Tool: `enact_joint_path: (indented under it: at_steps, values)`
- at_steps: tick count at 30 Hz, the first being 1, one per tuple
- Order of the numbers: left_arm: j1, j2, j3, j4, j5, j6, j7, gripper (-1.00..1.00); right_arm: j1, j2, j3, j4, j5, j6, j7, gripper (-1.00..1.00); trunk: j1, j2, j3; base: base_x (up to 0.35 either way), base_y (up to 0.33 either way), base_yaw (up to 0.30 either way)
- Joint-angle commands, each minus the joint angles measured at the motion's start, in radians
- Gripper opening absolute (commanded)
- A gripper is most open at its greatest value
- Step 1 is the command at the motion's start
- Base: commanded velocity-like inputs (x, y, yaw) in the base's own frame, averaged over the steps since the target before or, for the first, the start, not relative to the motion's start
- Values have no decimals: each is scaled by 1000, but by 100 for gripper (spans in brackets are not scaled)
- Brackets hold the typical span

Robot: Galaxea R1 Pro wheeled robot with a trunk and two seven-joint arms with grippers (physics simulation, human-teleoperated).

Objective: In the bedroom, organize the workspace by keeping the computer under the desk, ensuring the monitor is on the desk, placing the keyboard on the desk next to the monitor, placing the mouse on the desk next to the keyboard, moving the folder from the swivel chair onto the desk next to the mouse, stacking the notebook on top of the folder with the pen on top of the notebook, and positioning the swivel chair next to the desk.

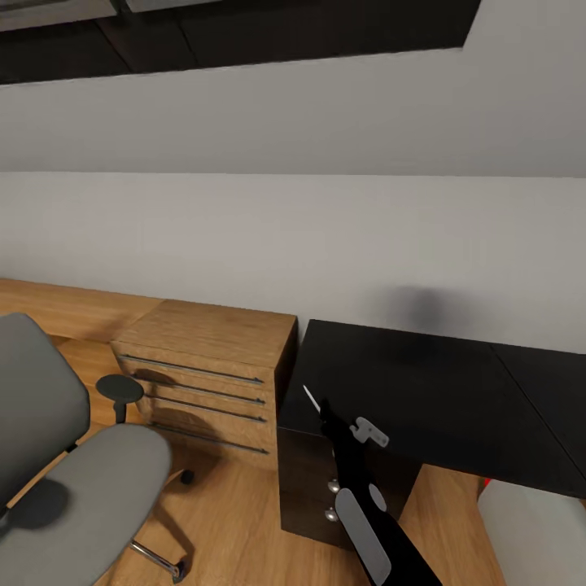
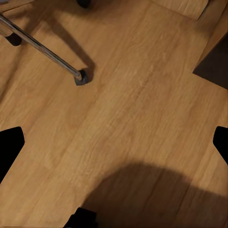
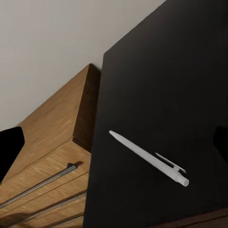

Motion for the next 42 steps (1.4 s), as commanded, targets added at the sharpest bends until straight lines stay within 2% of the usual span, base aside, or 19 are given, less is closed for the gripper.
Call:
enact_joint_path:
  at_steps: [1,5,12,15,16,17,19,20,21,22,23,24,26,28,32,33,42]
  values:
    - [-1,1,-6,0,11,-6,6,100,-1,-1,3,-1,-9,-7,-3,100,0,-1,-1,0,0,15]
    - [-1,1,-6,0,11,-6,6,100,-1,-4,1,-4,-8,-10,0,100,0,-1,-1,0,0,6]
    - [-1,1,-5,0,11,-6,6,100,-1,-23,-9,-4,28,-93,-5,100,0,-1,-1,0,0,0]
    - [-1,1,-5,0,11,-6,6,100,-2,-26,-10,-6,56,-71,-63,100,0,-1,-1,0,0,0]
    - [-1,1,-5,0,11,-6,6,100,-3,-26,-10,-9,87,-39,-101,100,0,-1,-1,0,0,0]
    - [-1,1,-5,0,11,-6,6,100,-5,-25,-9,-31,183,78,-197,100,0,-1,-1,0,0,0]
    - [-1,1,-5,0,11,-6,6,100,-5,-24,-9,-53,237,161,-251,100,0,-1,-1,0,0,0]
    - [-1,1,-5,0,11,-6,6,100,-5,-22,-7,-77,286,253,-302,100,0,-1,-1,0,0,0]
    - [-1,1,-5,0,11,-6,6,100,-6,-21,-6,-90,307,299,-325,100,0,-1,-1,0,0,0]
    - [-1,1,-5,0,11,-6,6,100,-6,-18,-3,-123,358,417,-385,100,0,-1,-1,0,0,0]
    - [-1,1,-5,0,11,-6,6,100,-6,-16,-2,-141,378,470,-413,100,0,-1,-1,0,0,0]
    - [-1,1,-5,0,11,-7,6,100,-6,-14,-5,-201,398,531,-455,100,0,-1,-1,0,0,0]
    - [-1,1,-5,0,11,-8,6,100,-6,-13,0,-210,397,532,-461,100,0,-1,-1,0,0,0]
    - [-1,1,-5,0,11,-8,6,100,-6,-11,10,-213,399,576,-471,100,0,-1,-1,0,0,0]
    - [-1,1,-6,0,11,-7,5,100,-8,-5,14,-215,396,727,-489,100,0,-1,-1,0,0,0]
    - [-1,1,-6,0,11,-7,5,100,-9,-5,14,-216,395,744,-489,100,0,-1,-1,0,0,0]
    - [-1,1,-7,0,11,-6,6,100,-10,-7,20,-212,394,768,-487,100,0,-1,-1,0,0,0]
